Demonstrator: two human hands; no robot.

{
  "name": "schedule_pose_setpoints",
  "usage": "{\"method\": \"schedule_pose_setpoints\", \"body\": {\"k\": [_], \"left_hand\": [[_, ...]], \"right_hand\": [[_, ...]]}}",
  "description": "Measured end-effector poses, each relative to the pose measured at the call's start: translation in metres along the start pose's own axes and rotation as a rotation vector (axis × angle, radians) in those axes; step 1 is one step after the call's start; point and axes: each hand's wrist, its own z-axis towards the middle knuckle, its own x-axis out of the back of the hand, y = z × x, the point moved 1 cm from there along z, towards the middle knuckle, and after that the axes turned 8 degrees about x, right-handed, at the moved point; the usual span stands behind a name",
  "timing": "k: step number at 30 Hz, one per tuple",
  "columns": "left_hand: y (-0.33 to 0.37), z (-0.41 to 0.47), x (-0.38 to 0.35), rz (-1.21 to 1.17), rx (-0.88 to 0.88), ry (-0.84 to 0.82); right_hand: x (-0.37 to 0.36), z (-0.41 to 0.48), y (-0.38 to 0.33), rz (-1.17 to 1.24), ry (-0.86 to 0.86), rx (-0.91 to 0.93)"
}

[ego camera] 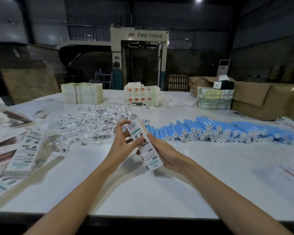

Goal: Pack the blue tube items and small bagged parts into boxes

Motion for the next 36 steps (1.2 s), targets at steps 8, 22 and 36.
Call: {"method": "schedule_pose_setpoints", "body": {"k": [8,22,36], "left_hand": [[-0.018,-0.004,-0.005,0.506,-0.081,-0.135],[-0.039,0.002,0.012,0.914,-0.329,-0.218],[-0.036,-0.001,0.014,0.945,-0.339,-0.232]], "right_hand": [[0.031,-0.041,-0.006,-0.369,0.214,0.026],[0.219,-0.210,-0.086,-1.568,0.740,-0.206],[0.240,-0.321,-0.107,-1.933,0.798,-0.714]]}}
